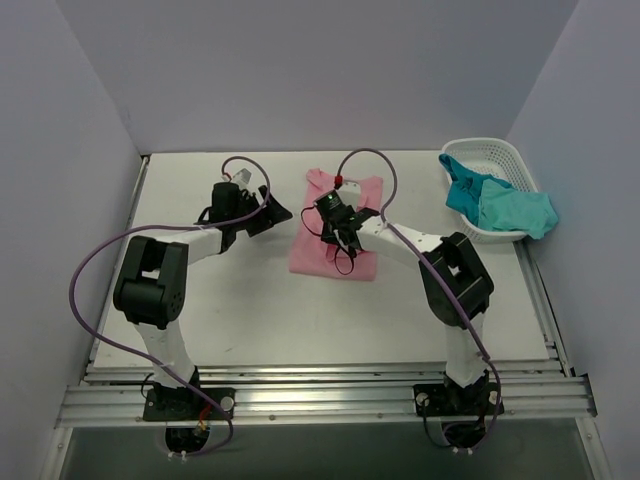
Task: Fold and stack the t-shirts
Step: Fold the tshirt
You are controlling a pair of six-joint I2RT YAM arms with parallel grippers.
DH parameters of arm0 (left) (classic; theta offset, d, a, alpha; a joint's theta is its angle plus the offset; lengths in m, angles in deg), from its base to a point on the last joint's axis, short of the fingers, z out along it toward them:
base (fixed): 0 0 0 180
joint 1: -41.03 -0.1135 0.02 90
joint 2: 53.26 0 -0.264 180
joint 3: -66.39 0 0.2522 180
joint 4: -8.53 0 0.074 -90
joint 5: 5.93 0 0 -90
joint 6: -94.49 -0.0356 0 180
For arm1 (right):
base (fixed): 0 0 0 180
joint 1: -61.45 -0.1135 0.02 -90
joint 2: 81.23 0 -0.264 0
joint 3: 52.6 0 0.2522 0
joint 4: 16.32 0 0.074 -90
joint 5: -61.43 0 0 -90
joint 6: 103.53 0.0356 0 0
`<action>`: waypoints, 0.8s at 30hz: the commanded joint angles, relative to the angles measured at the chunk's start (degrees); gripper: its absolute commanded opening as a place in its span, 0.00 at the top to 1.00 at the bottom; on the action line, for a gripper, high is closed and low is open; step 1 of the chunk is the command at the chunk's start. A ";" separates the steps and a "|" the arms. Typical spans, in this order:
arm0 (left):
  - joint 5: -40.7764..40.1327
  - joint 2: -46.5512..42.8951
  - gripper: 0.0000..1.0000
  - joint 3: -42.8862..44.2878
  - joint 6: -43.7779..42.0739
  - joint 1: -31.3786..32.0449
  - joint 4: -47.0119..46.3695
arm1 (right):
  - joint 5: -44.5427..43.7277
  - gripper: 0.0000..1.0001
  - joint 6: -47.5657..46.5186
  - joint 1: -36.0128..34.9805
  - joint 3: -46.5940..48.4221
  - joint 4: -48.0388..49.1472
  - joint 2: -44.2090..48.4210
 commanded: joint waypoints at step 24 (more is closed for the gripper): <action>4.83 -3.46 0.15 -3.59 2.11 -2.07 -9.25 | 4.82 1.00 -5.29 7.60 14.63 -3.09 -5.66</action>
